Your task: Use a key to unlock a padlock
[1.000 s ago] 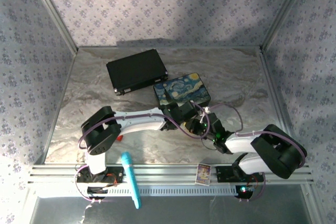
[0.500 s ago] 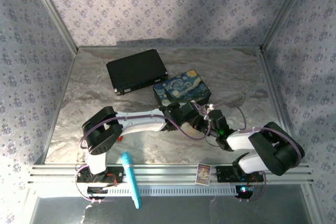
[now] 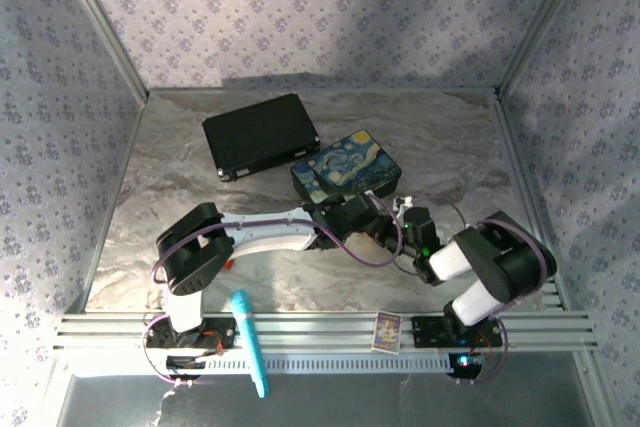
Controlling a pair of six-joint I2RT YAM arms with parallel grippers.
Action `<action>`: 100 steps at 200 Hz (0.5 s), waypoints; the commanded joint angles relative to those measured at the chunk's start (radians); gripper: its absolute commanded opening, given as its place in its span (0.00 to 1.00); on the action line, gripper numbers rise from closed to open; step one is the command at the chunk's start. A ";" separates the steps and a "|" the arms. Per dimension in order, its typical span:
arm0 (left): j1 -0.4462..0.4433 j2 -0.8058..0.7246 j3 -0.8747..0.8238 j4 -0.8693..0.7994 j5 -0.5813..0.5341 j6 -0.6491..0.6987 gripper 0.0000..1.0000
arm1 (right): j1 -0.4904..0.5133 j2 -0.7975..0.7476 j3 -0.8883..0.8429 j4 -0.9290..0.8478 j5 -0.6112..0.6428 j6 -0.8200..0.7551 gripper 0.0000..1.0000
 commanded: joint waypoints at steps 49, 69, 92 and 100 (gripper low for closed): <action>-0.007 0.104 -0.097 -0.273 0.190 -0.026 0.33 | -0.045 -0.038 0.034 0.104 0.239 0.112 0.00; -0.007 0.106 -0.096 -0.274 0.190 -0.028 0.33 | -0.061 -0.062 0.046 0.040 0.242 0.108 0.00; -0.008 0.111 -0.095 -0.274 0.188 -0.028 0.32 | -0.079 -0.035 0.064 0.066 0.210 0.113 0.00; -0.008 0.112 -0.097 -0.273 0.186 -0.028 0.32 | -0.087 -0.028 0.066 0.065 0.198 0.114 0.00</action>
